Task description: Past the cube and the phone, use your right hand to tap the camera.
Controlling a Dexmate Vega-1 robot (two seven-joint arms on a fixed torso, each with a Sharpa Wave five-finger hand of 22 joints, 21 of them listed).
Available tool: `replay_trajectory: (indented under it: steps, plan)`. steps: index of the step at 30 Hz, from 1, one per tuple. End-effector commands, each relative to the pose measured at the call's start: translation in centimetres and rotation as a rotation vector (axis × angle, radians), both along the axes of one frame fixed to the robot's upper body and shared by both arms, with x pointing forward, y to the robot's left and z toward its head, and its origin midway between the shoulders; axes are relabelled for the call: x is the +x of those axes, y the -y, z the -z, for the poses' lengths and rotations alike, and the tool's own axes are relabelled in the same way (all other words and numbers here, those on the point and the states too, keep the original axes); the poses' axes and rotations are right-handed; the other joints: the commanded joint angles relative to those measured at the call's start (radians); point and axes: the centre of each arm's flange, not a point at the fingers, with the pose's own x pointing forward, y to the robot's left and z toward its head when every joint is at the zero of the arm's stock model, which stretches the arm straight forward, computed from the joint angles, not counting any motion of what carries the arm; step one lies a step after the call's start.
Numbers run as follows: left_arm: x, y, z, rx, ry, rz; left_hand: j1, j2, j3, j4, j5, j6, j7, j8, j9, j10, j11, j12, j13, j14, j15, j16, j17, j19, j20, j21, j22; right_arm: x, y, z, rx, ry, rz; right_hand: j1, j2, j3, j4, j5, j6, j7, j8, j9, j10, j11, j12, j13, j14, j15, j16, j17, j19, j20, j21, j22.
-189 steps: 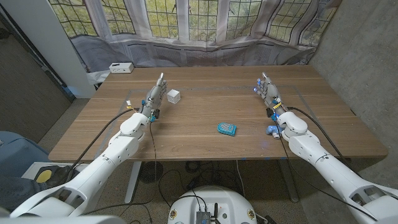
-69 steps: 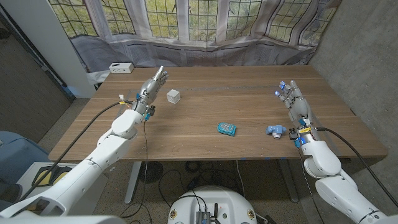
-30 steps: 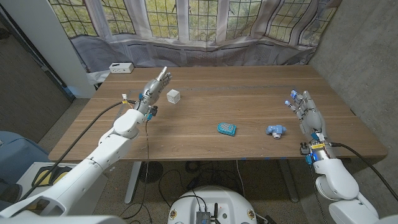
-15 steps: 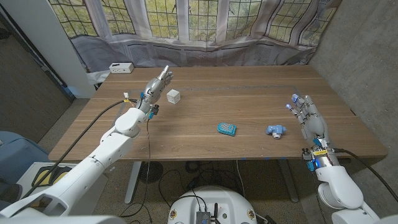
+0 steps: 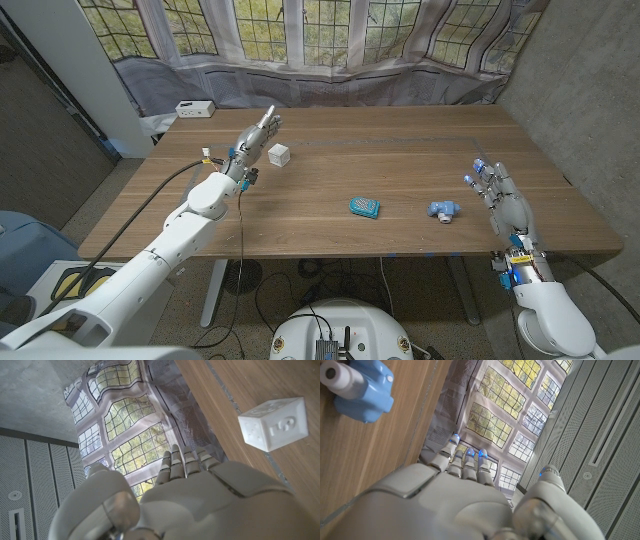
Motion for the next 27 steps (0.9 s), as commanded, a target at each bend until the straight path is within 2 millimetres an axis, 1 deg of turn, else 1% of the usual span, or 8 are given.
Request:
replay_trajectory:
  steps: [1,8,14,20,27]
  plan:
    - [0.0,0.5,-0.5,0.007,0.017,0.016,0.013,0.0,-0.001,-0.002,-0.003,0.004,-0.004,-0.003,0.006,0.011,0.0,-0.002,0.002,0.009,-0.003,-0.002,0.006,0.0,0.01,-0.001,0.004,-1.5,-0.4,1.0,-0.017,0.002,0.011,0.001,-0.002,-0.005,0.0,0.002,0.007,-0.004,-0.002,0.005,0.008,-0.004,0.002,0.002,0.009,0.001,0.001,0.001,0.015,0.002,-0.003,0.004]
    - [0.1,0.7,-0.7,0.01,0.023,0.029,0.014,0.0,0.0,-0.002,-0.003,0.006,-0.005,-0.002,0.006,0.013,-0.001,-0.002,0.002,0.01,-0.003,-0.002,0.006,0.0,0.01,-0.001,0.004,-1.9,-1.0,1.3,-0.011,0.007,0.02,0.0,-0.002,-0.006,0.001,0.002,0.01,-0.008,-0.002,0.005,0.013,-0.005,0.003,0.002,0.014,-0.001,0.002,0.001,0.021,0.001,-0.002,0.004]
    - [0.4,0.9,-0.6,0.018,0.019,0.041,0.014,0.0,0.0,-0.002,-0.003,0.008,-0.006,-0.002,0.006,0.013,0.002,-0.003,0.002,0.01,-0.003,-0.002,0.006,0.0,0.011,-0.002,0.004,-2.0,-1.4,2.0,-0.015,0.024,0.053,0.001,-0.002,-0.005,0.0,0.003,0.016,-0.011,0.0,0.005,0.018,-0.008,0.004,0.002,0.019,-0.001,0.003,0.001,0.023,0.003,-0.002,0.004]
    - [0.5,1.0,-0.7,0.019,0.023,0.038,0.014,0.0,0.0,-0.002,-0.003,0.01,-0.006,-0.002,0.006,0.016,-0.001,-0.003,0.002,0.011,-0.005,-0.002,0.006,0.0,0.01,-0.002,0.004,-2.1,-1.5,2.6,-0.018,0.025,0.098,0.009,0.004,-0.001,-0.003,0.004,0.015,-0.016,-0.002,0.005,0.037,-0.011,0.009,0.003,0.033,-0.007,0.005,0.0,0.039,0.002,0.001,0.004]
    - [0.7,1.1,-0.9,0.022,0.028,0.042,0.015,0.0,0.001,-0.003,-0.003,0.012,-0.007,-0.002,0.006,0.016,0.0,-0.004,0.002,0.013,-0.004,-0.002,0.006,0.0,0.011,-0.002,0.004,-1.9,-1.8,3.1,-0.041,0.03,0.141,0.014,0.005,0.0,-0.006,0.004,0.014,-0.022,-0.004,0.005,0.045,-0.019,0.01,0.003,0.04,-0.008,0.006,-0.001,0.047,0.001,0.002,0.004]
